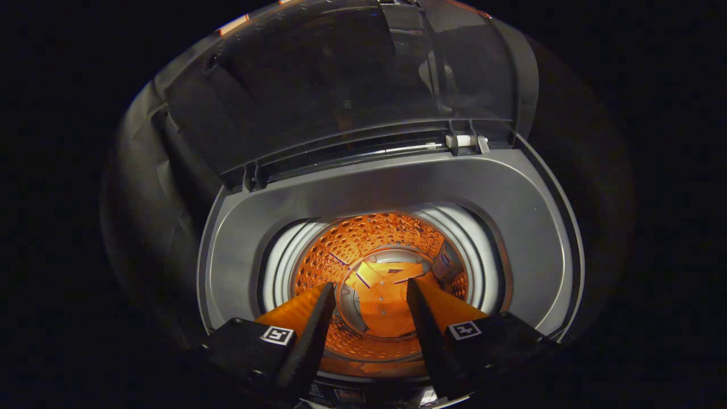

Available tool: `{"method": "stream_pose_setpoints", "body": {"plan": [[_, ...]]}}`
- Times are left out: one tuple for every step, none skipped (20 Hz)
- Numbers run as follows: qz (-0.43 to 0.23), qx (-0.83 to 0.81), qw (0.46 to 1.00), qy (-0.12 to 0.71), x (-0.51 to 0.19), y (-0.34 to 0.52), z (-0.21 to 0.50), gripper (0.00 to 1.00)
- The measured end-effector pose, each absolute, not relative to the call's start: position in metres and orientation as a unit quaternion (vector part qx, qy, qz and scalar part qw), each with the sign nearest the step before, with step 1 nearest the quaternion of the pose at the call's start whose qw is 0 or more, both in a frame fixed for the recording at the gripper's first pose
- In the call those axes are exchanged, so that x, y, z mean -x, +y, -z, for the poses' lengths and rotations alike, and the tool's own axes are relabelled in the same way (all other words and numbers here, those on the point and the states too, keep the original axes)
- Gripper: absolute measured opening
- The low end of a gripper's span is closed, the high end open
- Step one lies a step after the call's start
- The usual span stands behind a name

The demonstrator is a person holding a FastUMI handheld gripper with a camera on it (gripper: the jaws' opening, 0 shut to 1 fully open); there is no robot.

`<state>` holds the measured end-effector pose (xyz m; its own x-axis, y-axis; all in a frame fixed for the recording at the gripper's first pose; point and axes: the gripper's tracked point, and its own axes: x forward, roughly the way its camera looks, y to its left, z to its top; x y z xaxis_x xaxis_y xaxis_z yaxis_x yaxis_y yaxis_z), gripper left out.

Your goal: Put the clothes into the washing machine and then close the washing machine lid.

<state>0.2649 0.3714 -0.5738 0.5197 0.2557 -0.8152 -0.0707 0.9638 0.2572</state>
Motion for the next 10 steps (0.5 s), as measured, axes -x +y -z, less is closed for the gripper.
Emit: {"method": "stream_pose_setpoints", "body": {"plan": [[-0.097,-0.096,0.865,0.482,-0.259,0.372,0.57,0.84],[-0.097,-0.097,0.866,0.48,-0.259,0.373,0.567,0.86],[-0.098,-0.096,0.866,0.481,-0.257,0.373,0.564,0.87],[-0.098,-0.097,0.867,0.478,-0.256,0.373,0.557,0.87],[-0.099,-0.095,0.869,0.475,-0.256,0.373,0.549,0.87],[-0.098,-0.095,0.872,0.469,-0.256,0.372,0.537,0.87],[-0.099,-0.093,0.878,0.459,-0.258,0.372,0.522,0.88],[-0.099,-0.093,0.887,0.441,-0.264,0.372,0.504,0.89],[-0.103,-0.092,0.894,0.426,-0.268,0.372,0.484,0.89],[-0.108,-0.09,0.899,0.414,-0.272,0.374,0.465,0.89]]}}
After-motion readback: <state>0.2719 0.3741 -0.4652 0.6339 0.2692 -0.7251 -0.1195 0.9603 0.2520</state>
